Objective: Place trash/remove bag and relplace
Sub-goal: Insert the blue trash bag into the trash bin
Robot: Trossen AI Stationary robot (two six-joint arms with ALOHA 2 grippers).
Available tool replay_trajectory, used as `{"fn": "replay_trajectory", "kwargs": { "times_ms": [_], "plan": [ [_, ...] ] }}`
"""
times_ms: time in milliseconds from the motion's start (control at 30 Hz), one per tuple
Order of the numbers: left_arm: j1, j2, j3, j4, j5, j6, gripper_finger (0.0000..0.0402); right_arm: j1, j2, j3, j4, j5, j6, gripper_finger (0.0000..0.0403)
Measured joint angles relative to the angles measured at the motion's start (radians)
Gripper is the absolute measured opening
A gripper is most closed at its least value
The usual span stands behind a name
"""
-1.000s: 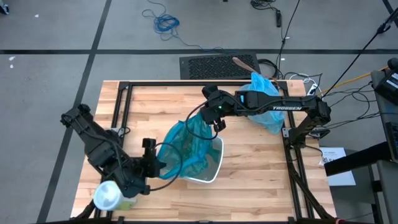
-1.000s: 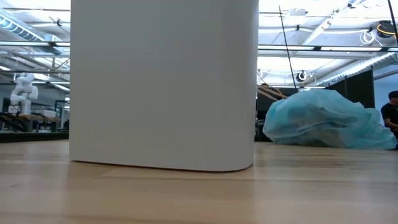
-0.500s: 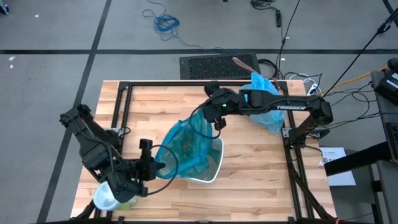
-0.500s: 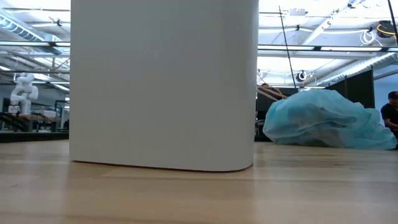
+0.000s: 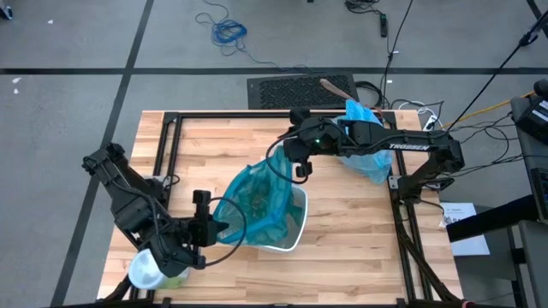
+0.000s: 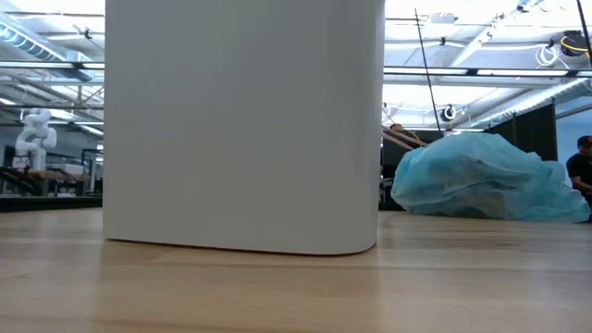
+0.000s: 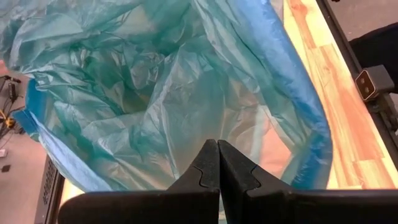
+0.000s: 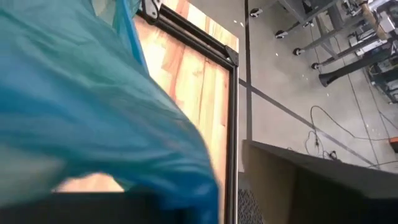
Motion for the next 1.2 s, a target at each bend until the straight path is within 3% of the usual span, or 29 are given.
{"fn": "replay_trajectory", "kwargs": {
  "times_ms": [267, 467, 700, 1000, 1200],
  "plan": [
    [0.000, 0.000, 0.000, -0.009, 0.000, 0.002, 0.0001, 0.018, -0.009, 0.009, -0.062, 0.000, 0.009, 0.0226],
    [0.000, 0.000, -0.001, -0.009, 0.000, -0.003, 0.0001, 0.051, -0.010, 0.091, -0.170, -0.001, 0.056, 0.0262],
    [0.000, 0.000, -0.001, -0.012, 0.001, -0.002, 0.0001, 0.117, -0.012, 0.197, -0.304, -0.002, 0.101, 0.0267],
    [0.015, 0.000, -0.001, -0.011, 0.000, -0.023, 0.0001, 0.266, -0.013, 0.277, -0.302, -0.053, 0.212, 0.0266],
    [0.053, 0.000, -0.001, -0.012, -0.003, -0.029, 0.0001, 0.299, 0.014, 0.277, -0.252, -0.091, 0.259, 0.0218]
  ]
}}
